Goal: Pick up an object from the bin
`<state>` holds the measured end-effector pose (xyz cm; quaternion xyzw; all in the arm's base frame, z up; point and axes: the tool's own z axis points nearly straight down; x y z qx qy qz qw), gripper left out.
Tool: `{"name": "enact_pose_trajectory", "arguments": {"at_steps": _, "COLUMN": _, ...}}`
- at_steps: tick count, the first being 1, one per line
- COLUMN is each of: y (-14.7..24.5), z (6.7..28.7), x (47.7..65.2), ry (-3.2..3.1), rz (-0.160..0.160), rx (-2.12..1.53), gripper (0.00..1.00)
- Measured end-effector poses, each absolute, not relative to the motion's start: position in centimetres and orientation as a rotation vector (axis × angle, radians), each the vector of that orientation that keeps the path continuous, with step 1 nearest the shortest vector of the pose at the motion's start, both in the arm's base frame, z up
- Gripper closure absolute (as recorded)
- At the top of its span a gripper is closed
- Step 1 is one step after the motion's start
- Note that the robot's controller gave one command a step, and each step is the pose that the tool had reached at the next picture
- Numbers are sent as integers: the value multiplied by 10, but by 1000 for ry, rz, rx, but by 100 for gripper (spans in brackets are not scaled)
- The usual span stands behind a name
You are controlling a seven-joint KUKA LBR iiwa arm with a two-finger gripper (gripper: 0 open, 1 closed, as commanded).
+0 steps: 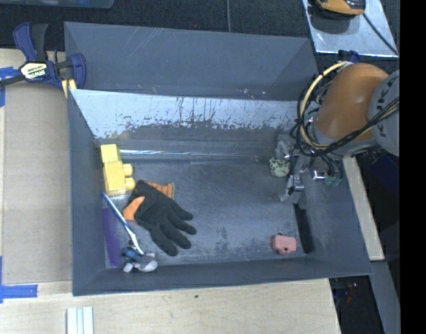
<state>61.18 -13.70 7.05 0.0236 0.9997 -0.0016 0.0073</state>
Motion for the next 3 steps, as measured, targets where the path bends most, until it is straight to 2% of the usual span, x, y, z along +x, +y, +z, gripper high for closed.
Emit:
{"name": "enact_pose_trajectory", "arguments": {"at_steps": 1, "y": -140, "z": 74, "x": 629, "ry": 3091, "rz": 2, "rx": 426, "gripper": 100}}
{"name": "enact_pose_trajectory", "arguments": {"at_steps": 2, "y": -140, "z": 74, "x": 629, "ry": 3092, "rz": 2, "rx": 425, "gripper": 100}}
{"name": "enact_pose_trajectory", "arguments": {"at_steps": 3, "y": -139, "z": 90, "x": 627, "ry": 3093, "rz": 1, "rx": 424, "gripper": 100}}
